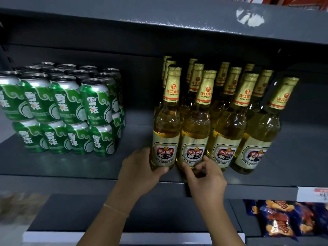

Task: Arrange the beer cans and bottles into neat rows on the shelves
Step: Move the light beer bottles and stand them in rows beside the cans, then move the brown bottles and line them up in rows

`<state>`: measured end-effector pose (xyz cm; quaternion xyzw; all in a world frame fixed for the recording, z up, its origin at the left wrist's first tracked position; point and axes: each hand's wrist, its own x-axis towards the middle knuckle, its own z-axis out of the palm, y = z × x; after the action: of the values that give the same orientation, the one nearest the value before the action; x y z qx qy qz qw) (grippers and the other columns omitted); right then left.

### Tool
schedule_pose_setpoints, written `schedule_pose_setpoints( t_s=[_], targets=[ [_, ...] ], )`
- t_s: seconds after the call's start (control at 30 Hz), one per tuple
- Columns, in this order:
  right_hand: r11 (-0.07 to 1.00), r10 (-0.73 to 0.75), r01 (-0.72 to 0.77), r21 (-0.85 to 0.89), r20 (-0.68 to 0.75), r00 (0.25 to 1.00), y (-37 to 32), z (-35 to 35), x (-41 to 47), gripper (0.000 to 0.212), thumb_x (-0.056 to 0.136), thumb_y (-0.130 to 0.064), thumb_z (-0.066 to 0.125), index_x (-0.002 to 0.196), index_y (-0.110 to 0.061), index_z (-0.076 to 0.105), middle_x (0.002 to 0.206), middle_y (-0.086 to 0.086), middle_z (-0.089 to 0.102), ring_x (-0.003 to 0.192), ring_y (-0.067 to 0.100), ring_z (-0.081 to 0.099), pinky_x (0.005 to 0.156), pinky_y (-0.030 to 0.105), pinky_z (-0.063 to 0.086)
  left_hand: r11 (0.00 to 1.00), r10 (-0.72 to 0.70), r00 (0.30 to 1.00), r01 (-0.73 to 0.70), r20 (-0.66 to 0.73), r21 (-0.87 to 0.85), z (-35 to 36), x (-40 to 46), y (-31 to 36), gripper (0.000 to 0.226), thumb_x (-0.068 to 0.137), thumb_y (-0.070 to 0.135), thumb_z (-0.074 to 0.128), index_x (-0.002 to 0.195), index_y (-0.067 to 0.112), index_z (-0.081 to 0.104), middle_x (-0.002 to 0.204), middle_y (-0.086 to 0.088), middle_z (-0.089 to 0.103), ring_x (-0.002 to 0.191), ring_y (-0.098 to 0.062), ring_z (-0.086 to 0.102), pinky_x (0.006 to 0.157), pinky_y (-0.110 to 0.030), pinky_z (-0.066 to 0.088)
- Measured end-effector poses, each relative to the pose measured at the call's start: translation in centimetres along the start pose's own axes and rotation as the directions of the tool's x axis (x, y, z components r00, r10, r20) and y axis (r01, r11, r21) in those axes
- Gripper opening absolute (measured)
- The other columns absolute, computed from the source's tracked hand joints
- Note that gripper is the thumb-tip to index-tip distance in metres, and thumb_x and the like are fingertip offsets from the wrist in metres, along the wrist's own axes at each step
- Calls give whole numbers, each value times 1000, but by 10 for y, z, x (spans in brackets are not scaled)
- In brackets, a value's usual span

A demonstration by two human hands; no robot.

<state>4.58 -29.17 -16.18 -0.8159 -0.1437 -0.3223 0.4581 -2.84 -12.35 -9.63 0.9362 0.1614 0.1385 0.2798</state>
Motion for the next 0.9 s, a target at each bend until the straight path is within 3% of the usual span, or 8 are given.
schedule_pose_setpoints(
  t_s=[0.07, 0.13, 0.23, 0.3, 0.4, 0.47, 0.67, 0.9],
  targets=[
    [998, -67, 67, 9, -20, 998, 0, -7, -2, 30, 73, -19, 84, 65, -10, 56, 83, 3, 64, 105, 10, 59, 88, 0, 34, 992, 5, 999, 0, -44, 125, -9, -15, 13, 39, 82, 58, 62, 106, 27, 63, 104, 10, 67, 97, -10, 61, 80, -29, 49],
    [993, -111, 112, 21, -41, 993, 1, -13, -3, 22, 79, -15, 79, 68, -8, 61, 86, 4, 64, 104, 11, 59, 91, 2, 35, 997, 57, 997, -54, -59, 49, -14, -26, 28, 32, 87, 55, 58, 95, 26, 67, 91, 10, 70, 86, -8, 63, 72, -26, 51],
    [992, -114, 118, 51, -62, 991, -1, -25, 2, 14, 84, -18, 70, 75, -8, 67, 85, 1, 63, 89, 8, 60, 81, 4, 39, 979, 191, 975, -197, -113, -50, -8, -29, 48, 27, 91, 46, 56, 84, 23, 67, 74, 9, 67, 69, -6, 61, 60, -27, 50],
    [993, -82, 87, 83, -63, 995, -3, -35, 8, 14, 88, -21, 65, 81, -10, 68, 79, -3, 61, 75, 3, 55, 69, 4, 39, 955, 276, 950, -289, -149, -70, 1, -26, 61, 24, 94, 39, 53, 78, 23, 62, 65, 11, 60, 61, -4, 55, 53, -16, 36],
    [987, -54, 57, 147, -26, 998, 0, -54, 21, 18, 91, -27, 60, 85, -13, 71, 70, -6, 61, 64, 6, 56, 57, 18, 45, 897, 417, 892, -435, -173, -82, 17, -19, 83, 29, 95, 35, 46, 73, 21, 58, 61, 9, 54, 60, -7, 51, 52, -20, 35],
    [984, -75, 74, 163, -3, 997, 5, -68, 31, 25, 93, -32, 56, 86, -15, 72, 69, -8, 63, 62, 6, 58, 55, 19, 44, 865, 483, 860, -498, -163, -68, 29, -14, 102, 32, 96, 35, 42, 74, 20, 60, 62, 7, 55, 60, -10, 51, 54, -30, 41],
    [985, -81, 73, 155, 48, 996, 39, -134, 69, 20, 93, -30, 57, 90, -17, 73, 75, -9, 68, 69, 5, 61, 61, 13, 44, 815, 556, 802, -578, -219, -47, 66, -6, 181, 29, 96, 27, 38, 89, 17, 64, 72, 3, 63, 65, -15, 56, 57, -34, 45],
    [995, -74, 69, 72, 67, 995, 124, -239, 118, 17, 93, -32, 56, 91, -21, 68, 73, -12, 64, 66, 6, 57, 63, 18, 45, 809, 565, 796, -586, -216, -45, 134, -7, 301, 39, 97, 28, 37, 127, 15, 59, 104, -8, 70, 94, -26, 64, 79, -35, 50]
  ],
)
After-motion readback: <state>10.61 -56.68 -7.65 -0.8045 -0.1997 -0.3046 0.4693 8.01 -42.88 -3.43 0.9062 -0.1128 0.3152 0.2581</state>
